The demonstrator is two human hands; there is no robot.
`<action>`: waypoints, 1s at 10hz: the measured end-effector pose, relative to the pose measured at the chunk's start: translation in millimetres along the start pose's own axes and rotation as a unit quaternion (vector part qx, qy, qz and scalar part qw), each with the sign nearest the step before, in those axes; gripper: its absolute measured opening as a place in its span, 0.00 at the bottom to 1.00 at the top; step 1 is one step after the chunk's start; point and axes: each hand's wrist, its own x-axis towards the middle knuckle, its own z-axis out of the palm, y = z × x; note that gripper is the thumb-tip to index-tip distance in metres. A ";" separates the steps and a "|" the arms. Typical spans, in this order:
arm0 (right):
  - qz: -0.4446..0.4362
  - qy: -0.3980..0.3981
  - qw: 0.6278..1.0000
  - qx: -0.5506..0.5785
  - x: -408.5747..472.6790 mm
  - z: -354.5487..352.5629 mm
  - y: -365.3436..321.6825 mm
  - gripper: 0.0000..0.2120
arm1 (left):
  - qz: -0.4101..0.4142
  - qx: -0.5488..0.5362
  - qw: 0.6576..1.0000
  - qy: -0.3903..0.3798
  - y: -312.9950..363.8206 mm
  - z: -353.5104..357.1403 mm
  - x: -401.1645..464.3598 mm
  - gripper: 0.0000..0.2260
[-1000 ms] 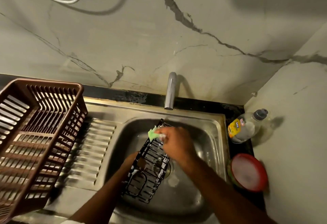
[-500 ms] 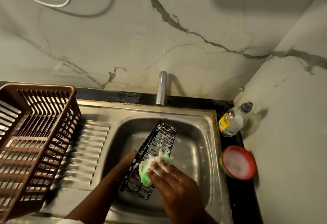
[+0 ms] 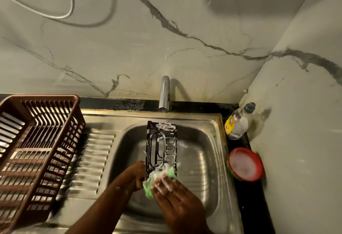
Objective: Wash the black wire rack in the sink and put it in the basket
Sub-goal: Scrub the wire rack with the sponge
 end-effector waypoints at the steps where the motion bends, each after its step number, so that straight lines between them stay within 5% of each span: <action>1: -0.004 -0.059 0.998 0.023 -27.3 -6.5 -2.2 0.12 | 0.023 -0.016 1.000 0.003 7.8 20.5 -24.0 0.13; 2: 0.252 -0.039 0.952 0.168 -29.5 -27.0 14.5 0.16 | 0.042 -0.011 0.998 0.055 7.1 29.3 -35.7 0.15; 3: 0.558 0.059 0.784 0.266 -20.1 -26.8 43.1 0.19 | 0.062 -0.003 0.994 0.087 4.9 26.6 -38.6 0.16; 4: 0.678 0.154 0.629 0.348 4.2 -27.4 75.5 0.13 | 0.092 0.014 0.988 0.126 12.3 27.9 -53.0 0.14; 5: 0.663 0.156 0.654 0.329 16.5 -30.3 89.1 0.11 | 0.118 0.101 0.974 0.167 15.1 26.0 -55.0 0.10; 6: 0.571 0.088 0.785 0.224 22.0 -27.5 85.6 0.16 | 0.140 0.232 0.940 0.208 8.8 20.3 -50.4 0.21; 7: 0.517 -0.030 0.824 0.228 32.3 1.3 71.3 0.17 | 0.138 0.285 0.921 0.229 1.6 19.5 -47.4 0.17; 8: 0.516 -0.117 0.823 0.205 47.6 49.6 56.6 0.15 | 0.153 0.276 0.920 0.231 -3.7 29.4 -58.8 0.11; 10: 0.589 -0.137 0.769 0.208 89.1 119.3 58.5 0.16 | 0.232 0.204 0.939 0.149 -10.7 47.3 -78.4 0.06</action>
